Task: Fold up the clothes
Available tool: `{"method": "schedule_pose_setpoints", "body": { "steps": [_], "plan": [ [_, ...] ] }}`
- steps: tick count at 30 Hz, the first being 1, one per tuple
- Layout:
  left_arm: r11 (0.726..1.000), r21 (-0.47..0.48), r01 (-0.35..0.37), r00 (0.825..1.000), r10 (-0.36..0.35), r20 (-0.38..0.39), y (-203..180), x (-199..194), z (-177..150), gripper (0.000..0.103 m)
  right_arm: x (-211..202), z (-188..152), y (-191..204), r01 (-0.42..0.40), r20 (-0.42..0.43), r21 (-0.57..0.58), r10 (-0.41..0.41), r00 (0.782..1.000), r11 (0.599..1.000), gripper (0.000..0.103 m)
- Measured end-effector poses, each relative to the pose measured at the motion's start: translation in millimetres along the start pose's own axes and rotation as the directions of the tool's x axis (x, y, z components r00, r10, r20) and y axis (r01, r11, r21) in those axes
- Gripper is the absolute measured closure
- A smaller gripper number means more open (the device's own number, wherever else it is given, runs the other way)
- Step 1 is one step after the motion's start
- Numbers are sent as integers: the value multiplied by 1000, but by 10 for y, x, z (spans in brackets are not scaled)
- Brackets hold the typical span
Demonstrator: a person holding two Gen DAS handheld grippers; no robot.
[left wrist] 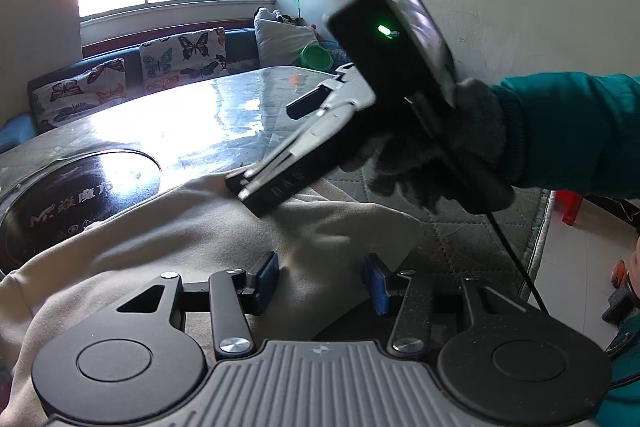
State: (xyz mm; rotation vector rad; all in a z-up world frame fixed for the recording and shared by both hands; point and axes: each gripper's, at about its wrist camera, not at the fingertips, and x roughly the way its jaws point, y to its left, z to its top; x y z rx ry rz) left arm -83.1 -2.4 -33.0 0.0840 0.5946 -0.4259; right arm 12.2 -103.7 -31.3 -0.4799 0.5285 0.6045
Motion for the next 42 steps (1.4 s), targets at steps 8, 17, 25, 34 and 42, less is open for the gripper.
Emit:
{"method": "schedule_pose_setpoints", "body": {
  "steps": [8, 17, 25, 34, 42],
  "plan": [
    [1000, -12, 0, 1000, 0, 6, -20, -17, -20, 53, 95, 241, 234, -74, 30, -74, 76, 997, 995, 0],
    [1000, -16, 2, 1000, -2, 10, -49, -47, -29, 51, 198, 353, 335, -95, 29, -96, 98, 995, 991, 0],
    [1000, -25, 0, 1000, 1, 16, -100, -61, -40, 50, 347, 415, 518, -117, 8, -137, 119, 993, 984, 0],
    [999, -52, 1, 1000, 1, 29, -48, -175, -40, 49, 284, 581, 697, -163, 24, -223, 173, 985, 961, 0],
    [993, -88, -80, 994, 86, 64, 154, -534, -67, 48, 319, 655, 832, -168, 16, -272, 179, 984, 948, 0]
  ]
}}
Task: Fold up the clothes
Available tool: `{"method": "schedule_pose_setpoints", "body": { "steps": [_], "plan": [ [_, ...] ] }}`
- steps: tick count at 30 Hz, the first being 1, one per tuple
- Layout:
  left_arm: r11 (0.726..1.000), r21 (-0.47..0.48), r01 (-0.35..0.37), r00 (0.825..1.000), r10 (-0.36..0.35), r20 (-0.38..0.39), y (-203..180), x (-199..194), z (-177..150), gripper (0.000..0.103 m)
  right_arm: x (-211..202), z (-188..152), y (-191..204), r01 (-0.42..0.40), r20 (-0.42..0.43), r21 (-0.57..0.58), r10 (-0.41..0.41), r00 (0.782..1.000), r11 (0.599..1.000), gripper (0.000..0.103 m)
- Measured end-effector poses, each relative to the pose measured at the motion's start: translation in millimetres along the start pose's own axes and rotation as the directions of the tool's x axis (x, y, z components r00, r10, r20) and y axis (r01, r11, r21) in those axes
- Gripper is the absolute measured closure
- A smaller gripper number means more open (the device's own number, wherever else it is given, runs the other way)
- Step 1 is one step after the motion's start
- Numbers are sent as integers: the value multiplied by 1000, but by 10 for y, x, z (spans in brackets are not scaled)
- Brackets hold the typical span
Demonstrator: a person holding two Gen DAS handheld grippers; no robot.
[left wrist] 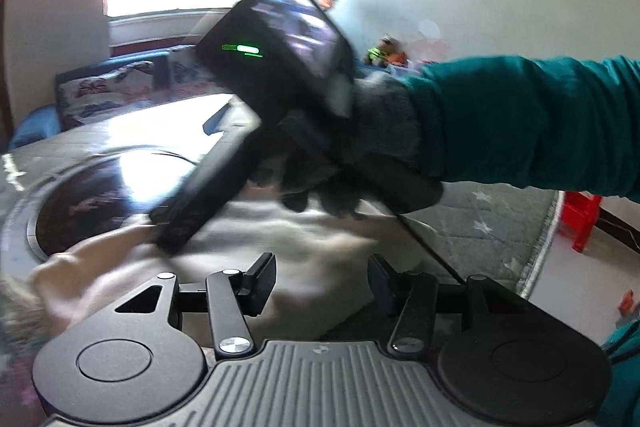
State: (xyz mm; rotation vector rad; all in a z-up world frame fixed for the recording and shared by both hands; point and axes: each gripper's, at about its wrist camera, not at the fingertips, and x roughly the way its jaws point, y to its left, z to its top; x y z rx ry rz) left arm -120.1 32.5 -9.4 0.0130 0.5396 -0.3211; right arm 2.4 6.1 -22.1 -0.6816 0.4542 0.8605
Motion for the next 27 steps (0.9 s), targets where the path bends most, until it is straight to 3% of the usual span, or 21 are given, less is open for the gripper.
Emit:
{"method": "schedule_pose_setpoints", "body": {
  "steps": [4, 8, 13, 22, 27],
  "plan": [
    [990, -85, -115, 993, 117, 23, 287, -209, -20, 47, -28, 96, 46, -24, 25, -13, 25, 999, 1000, 0],
    [970, -156, -187, 982, 189, -4, 520, -297, -92, 47, 43, 162, 170, -57, 24, -34, 58, 998, 998, 0],
    [963, -178, -202, 979, 197, -48, 620, -321, -241, 47, 188, 203, 337, -73, 6, -52, 74, 997, 996, 0],
    [963, -191, -191, 981, 187, -40, 643, -359, -321, 44, 77, 370, 463, -118, 55, -72, 122, 991, 990, 0],
    [962, -199, -188, 982, 183, -39, 665, -378, -345, 42, 263, 418, 635, -150, 26, -89, 153, 988, 985, 0]
  ]
}}
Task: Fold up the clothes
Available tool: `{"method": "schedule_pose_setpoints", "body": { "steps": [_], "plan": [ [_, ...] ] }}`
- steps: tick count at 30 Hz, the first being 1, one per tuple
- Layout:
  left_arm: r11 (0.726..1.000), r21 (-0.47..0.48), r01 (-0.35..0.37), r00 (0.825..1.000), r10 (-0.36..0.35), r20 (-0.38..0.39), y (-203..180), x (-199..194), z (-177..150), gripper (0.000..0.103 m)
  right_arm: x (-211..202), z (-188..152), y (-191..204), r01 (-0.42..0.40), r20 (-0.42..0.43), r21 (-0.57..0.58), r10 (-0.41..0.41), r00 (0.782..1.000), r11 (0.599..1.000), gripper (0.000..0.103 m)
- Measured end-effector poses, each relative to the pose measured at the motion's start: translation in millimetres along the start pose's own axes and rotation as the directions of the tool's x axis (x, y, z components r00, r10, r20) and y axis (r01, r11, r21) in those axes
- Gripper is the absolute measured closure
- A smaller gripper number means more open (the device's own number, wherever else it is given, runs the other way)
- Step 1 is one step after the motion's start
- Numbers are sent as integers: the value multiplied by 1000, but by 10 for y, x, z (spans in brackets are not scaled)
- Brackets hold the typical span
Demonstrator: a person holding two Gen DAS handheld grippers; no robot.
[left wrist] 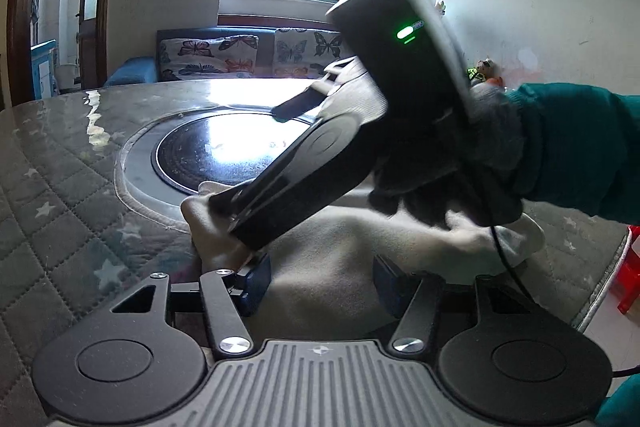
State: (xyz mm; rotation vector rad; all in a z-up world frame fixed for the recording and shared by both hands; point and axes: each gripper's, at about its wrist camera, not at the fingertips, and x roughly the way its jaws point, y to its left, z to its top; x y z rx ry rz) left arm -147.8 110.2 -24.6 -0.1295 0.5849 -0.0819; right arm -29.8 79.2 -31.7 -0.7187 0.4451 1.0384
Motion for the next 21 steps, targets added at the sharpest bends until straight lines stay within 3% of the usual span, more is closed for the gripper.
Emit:
{"method": "schedule_pose_setpoints", "body": {
  "steps": [7, 13, 21],
  "plan": [
    [1000, -9, 2, 1000, -2, 15, 79, -107, 41, 41, -213, -1, -145, 9, 28, 50, -10, 1000, 999, 1],
    [994, -91, -58, 997, 62, 43, 317, -282, 98, 41, -666, -191, -272, 19, 41, 71, -22, 999, 997, 5],
    [966, -221, -132, 991, 134, -7, 598, -149, 211, 42, -1147, -387, 97, -100, 59, 28, 98, 993, 995, 10]
  ]
}}
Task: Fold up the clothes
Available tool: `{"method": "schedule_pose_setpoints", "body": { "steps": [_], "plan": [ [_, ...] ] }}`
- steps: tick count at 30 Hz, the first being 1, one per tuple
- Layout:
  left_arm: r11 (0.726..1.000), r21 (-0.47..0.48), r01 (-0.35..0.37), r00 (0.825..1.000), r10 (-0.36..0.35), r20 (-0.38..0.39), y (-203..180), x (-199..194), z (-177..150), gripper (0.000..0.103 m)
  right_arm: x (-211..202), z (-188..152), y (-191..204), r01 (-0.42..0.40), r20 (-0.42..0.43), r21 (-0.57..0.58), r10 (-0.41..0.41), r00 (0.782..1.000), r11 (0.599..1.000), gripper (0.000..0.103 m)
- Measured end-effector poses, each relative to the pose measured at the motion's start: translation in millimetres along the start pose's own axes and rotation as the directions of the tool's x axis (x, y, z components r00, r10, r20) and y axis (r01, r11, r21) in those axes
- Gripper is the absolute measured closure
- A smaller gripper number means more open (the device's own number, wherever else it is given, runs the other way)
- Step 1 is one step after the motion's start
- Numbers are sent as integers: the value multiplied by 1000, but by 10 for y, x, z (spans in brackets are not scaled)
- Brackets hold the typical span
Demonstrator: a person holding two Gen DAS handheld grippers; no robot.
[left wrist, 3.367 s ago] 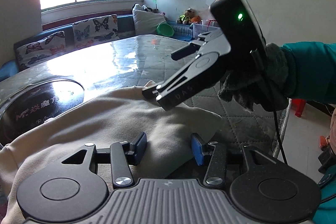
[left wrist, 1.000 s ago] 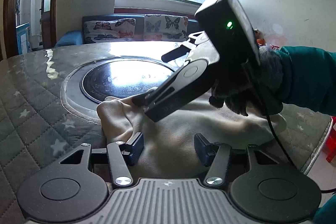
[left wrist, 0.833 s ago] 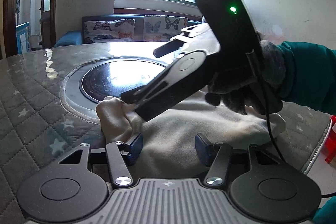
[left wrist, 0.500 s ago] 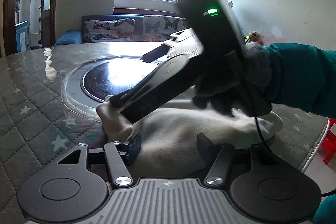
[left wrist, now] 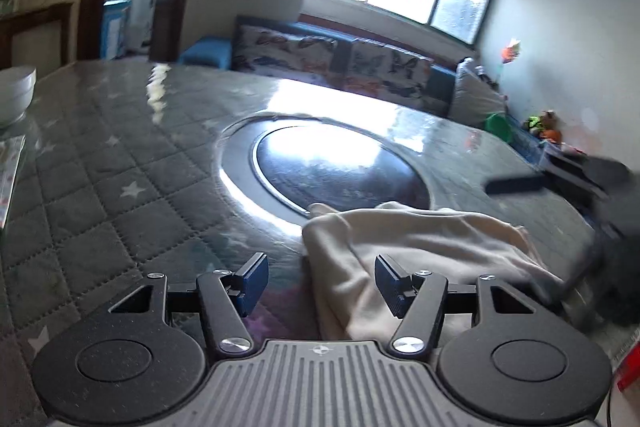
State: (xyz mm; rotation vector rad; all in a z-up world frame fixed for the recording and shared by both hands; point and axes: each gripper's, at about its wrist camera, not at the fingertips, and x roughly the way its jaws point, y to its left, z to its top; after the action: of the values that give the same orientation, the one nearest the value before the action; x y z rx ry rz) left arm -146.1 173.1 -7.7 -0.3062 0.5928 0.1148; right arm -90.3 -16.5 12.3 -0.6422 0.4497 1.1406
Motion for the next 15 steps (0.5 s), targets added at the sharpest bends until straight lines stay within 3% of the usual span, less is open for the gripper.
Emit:
{"method": "schedule_pose_setpoints", "body": {
  "steps": [4, 8, 10, 15],
  "plan": [
    [1000, 11, -22, 999, 22, -35, -19, 142, 50, 42, -18, -19, 225, -47, -9, -33, 46, 999, 998, 13],
    [999, 15, -47, 996, 48, -79, 6, 284, 65, 57, -10, -27, 513, -68, -10, -101, 67, 998, 993, 21],
    [998, 15, -55, 994, 56, -89, 31, 305, 60, 57, 11, -23, 590, -73, -13, -120, 72, 997, 990, 24],
    [998, -40, -51, 996, 48, -74, 99, 193, 125, 55, 136, -2, 764, -83, -38, -166, 78, 996, 983, 42]
  ]
}}
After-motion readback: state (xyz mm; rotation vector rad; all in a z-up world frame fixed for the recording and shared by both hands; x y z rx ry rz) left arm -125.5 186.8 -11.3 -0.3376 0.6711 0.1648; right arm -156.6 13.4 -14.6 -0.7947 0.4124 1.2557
